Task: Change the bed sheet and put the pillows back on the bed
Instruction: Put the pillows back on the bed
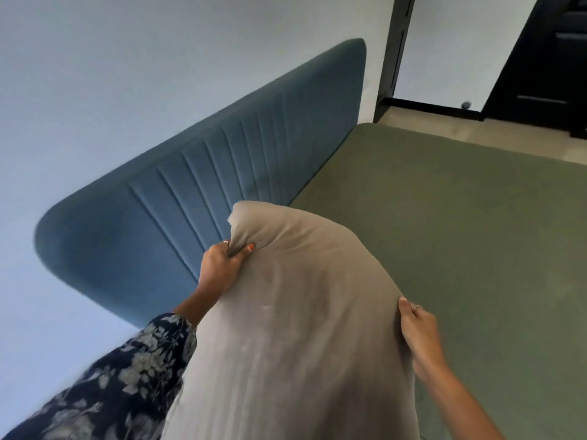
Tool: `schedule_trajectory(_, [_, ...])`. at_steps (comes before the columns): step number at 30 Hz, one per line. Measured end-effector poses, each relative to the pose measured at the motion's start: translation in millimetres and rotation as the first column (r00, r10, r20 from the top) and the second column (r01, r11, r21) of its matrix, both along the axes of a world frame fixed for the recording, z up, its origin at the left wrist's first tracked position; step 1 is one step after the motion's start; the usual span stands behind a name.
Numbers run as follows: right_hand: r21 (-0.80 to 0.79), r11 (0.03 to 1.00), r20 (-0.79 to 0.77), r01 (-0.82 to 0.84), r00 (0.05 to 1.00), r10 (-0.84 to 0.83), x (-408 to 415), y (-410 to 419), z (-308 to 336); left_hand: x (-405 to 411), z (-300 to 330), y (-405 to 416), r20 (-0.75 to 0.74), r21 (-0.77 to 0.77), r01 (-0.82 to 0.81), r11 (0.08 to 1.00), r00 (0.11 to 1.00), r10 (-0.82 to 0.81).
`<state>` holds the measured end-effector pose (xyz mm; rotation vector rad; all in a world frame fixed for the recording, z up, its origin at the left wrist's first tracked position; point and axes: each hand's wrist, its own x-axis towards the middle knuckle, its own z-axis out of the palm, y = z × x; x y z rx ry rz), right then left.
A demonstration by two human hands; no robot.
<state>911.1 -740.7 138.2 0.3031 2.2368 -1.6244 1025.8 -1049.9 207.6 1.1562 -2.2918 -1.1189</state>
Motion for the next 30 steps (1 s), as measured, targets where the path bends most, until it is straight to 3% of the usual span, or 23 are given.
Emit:
schedule_trajectory(14, [0.219, 0.916, -0.187, 0.336, 0.936, -0.299, -117.7, -143.2, -52.6, -250.9, -62.6, -147.0, 0.127, 0.002, 0.219, 0.976, 0.968, -0.217])
schedule_trajectory(18, [0.301, 0.909, -0.16, 0.287, 0.955, -0.249, -126.4, -193.6, -98.6, -297.3, -120.8, -199.7, 0.293, 0.051, 0.293, 0.955, 0.91, -0.295])
schedule_trajectory(20, [0.32, 0.94, -0.033, 0.12, 0.993, -0.115, -125.9, -211.2, -139.1, -301.7, -164.7, -212.4, 0.439, 0.187, 0.389, 0.902, 0.788, -0.431])
schedule_trajectory(21, [0.334, 0.943, 0.051, 0.001, 0.999, -0.019, -124.3, -219.0, -159.9, -297.7, -190.9, -212.3, 0.511, 0.252, 0.459, 0.852, 0.684, -0.52])
schedule_trajectory(24, [0.36, 0.851, 0.318, -0.382, 0.908, 0.273, -118.5, -236.1, -202.4, -264.3, -259.6, -188.6, 0.695, 0.417, 0.61, 0.674, 0.265, -0.669])
schedule_trajectory(26, [0.355, 0.765, 0.432, -0.537, 0.82, 0.376, -116.3, -244.4, -217.5, -238.6, -293.2, -170.8, 0.753, 0.452, 0.678, 0.579, 0.057, -0.655])
schedule_trajectory(28, [0.366, 0.703, 0.49, -0.609, 0.769, 0.411, -117.4, -249.7, -225.6, -218.6, -312.9, -161.3, 0.773, 0.451, 0.696, 0.558, 0.009, -0.635])
schedule_trajectory(30, [0.365, 0.662, 0.534, -0.655, 0.729, 0.427, -119.4, -251.5, -232.5, -209.2, -320.5, -160.8, 0.756, 0.47, 0.653, 0.594, 0.05, -0.652])
